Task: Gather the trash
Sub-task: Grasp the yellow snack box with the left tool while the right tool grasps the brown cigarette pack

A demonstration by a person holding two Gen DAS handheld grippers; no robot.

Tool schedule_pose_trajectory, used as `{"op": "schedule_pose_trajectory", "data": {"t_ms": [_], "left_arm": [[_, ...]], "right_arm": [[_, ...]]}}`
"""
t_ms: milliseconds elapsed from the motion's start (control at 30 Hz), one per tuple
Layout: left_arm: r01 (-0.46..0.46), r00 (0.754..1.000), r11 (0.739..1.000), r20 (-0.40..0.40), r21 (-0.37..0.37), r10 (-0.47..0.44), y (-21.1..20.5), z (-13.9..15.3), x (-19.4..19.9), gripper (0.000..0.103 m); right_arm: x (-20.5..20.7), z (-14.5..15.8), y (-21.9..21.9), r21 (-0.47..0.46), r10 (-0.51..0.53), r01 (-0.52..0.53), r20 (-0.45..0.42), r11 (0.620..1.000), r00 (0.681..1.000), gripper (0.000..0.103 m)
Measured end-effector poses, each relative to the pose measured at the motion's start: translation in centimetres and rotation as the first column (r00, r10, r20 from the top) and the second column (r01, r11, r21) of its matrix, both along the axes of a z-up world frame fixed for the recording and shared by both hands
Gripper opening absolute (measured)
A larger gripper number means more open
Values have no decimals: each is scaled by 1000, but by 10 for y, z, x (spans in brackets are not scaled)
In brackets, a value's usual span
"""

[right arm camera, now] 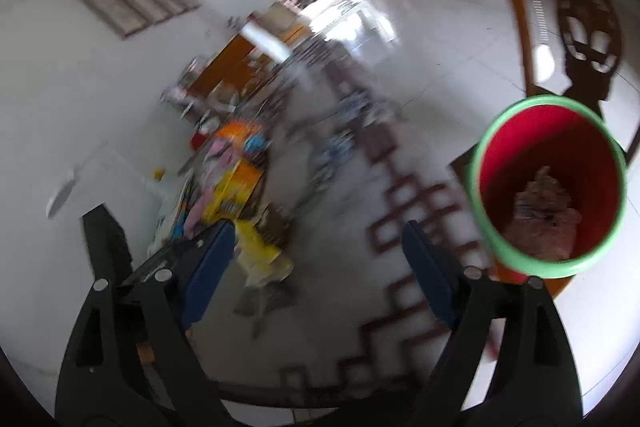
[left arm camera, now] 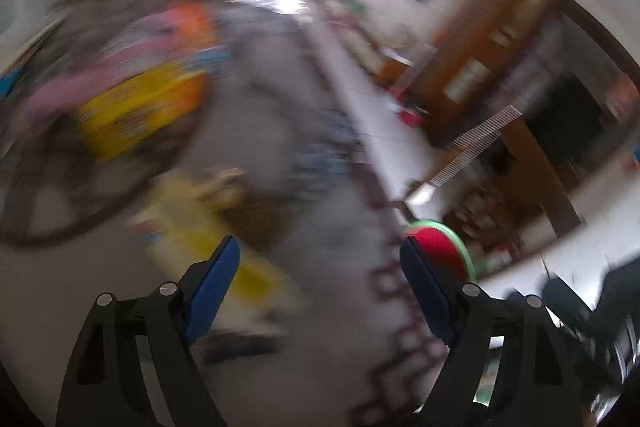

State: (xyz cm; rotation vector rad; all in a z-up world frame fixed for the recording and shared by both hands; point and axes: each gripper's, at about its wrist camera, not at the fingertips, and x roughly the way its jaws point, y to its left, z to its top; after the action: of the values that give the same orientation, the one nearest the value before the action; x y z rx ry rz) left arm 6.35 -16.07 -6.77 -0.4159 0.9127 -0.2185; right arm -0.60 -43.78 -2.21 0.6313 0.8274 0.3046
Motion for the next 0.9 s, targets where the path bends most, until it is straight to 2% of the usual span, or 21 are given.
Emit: {"op": "schedule_pose_trajectory", "data": {"t_ms": [67, 133, 267, 433, 500, 600, 667, 700, 733, 767, 900], "left_arm": [[-62, 996, 998, -60, 5, 62, 23, -16, 1, 78], [-110, 988, 994, -112, -23, 107, 39, -29, 3, 78], [-120, 979, 989, -175, -86, 104, 39, -44, 18, 78], [-130, 973, 991, -190, 27, 132, 27, -52, 33, 79], [-134, 968, 990, -211, 34, 138, 26, -58, 36, 79], [-105, 974, 994, -200, 10, 104, 22, -63, 37, 75], [-70, 979, 997, -192, -17, 65, 22, -65, 36, 60], [-54, 980, 998, -194, -28, 47, 23, -64, 34, 50], [-32, 980, 999, -196, -37, 24, 23, -64, 33, 34], [-16, 980, 999, -199, -35, 9, 23, -63, 32, 29], [60, 981, 998, -186, -2, -60, 27, -57, 22, 24]], "right_arm": [[1, -7, 19, -18, 35, -35, -36, 999, 999, 84], [-1, -1, 29, -63, 49, -50, -12, 997, 999, 84], [-7, 2, 36, -129, 44, -42, 6, 991, 999, 84], [-7, 2, 38, -148, 46, -43, 20, 988, 999, 84], [-6, 1, 38, -150, 50, -46, 19, 988, 999, 84], [-6, 1, 38, -147, 50, -47, 15, 988, 999, 84], [-6, 1, 37, -140, 48, -45, 14, 989, 999, 84], [-5, 1, 36, -138, 45, -43, 12, 990, 999, 84], [-5, 1, 36, -138, 43, -41, 10, 990, 999, 84], [-5, 0, 37, -140, 41, -40, 8, 989, 999, 84], [-4, 1, 38, -152, 39, -38, 4, 988, 999, 84]]}}
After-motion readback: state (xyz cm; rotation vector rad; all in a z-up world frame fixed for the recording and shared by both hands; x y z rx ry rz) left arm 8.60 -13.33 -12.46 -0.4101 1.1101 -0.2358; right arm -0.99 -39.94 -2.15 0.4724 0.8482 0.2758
